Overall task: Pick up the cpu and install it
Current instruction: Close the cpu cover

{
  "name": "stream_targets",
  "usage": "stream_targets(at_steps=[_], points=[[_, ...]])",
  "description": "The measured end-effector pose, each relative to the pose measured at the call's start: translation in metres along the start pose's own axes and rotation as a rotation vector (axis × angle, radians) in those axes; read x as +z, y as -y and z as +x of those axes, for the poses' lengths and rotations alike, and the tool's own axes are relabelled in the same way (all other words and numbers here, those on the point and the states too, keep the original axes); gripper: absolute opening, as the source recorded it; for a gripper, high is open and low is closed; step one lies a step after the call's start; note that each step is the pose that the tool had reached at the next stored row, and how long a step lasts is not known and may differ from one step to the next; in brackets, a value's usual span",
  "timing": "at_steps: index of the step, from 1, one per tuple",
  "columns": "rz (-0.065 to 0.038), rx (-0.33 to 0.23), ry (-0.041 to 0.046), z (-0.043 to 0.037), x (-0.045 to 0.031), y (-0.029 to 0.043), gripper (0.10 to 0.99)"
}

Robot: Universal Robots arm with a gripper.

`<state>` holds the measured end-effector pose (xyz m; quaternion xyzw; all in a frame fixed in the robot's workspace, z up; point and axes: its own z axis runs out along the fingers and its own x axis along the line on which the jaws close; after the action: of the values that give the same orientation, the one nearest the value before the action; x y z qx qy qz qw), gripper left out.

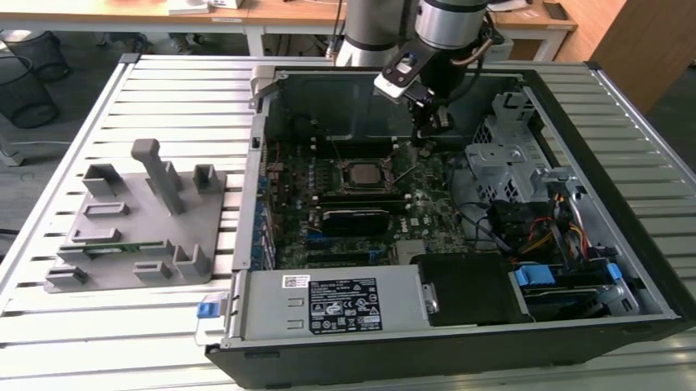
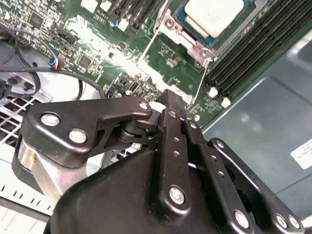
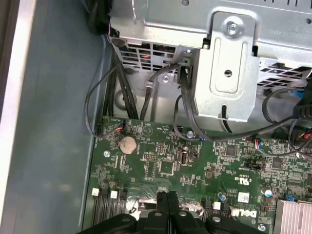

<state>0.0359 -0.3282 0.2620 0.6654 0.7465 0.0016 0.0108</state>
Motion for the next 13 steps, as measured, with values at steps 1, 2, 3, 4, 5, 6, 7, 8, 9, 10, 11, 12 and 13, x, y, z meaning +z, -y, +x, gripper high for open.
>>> stream_targets(at_steps=[1, 2, 3, 4, 5, 6, 7, 8, 9, 10, 11, 12, 13], points=[[0.0, 0.001, -0.0002, 0.0004, 0.0005, -0.0013, 0.106], [0.0, 0.001, -0.0002, 0.0005, 0.001, -0.0028, 0.106], [0.0, 0.002, -0.0002, 0.0005, 0.0014, -0.0043, 0.106], [0.0, 0.003, 0.0001, 0.0004, 0.0017, -0.0055, 0.106], [0.0, 0.005, 0.0, 0.0003, 0.0023, -0.0064, 0.106], [0.0, 0.008, 0.0001, 0.0002, 0.0028, -0.0072, 0.106], [0.0, 0.014, 0.0001, 0.0002, 0.0035, -0.0078, 0.106], [0.0, 0.021, 0.0003, 0.0001, 0.0041, -0.0082, 0.106], [0.0, 0.028, 0.0004, 0.0001, 0.0048, -0.0086, 0.106], [0.0, 0.033, 0.0004, 0.0, 0.0055, -0.0092, 0.106], [0.0, 0.035, 0.0005, 0.0, 0.0063, -0.01, 0.106], [0.001, 0.036, 0.0005, -0.0001, 0.0071, -0.0106, 0.106], [0.001, 0.036, 0.0005, -0.0001, 0.0081, -0.0111, 0.106]])
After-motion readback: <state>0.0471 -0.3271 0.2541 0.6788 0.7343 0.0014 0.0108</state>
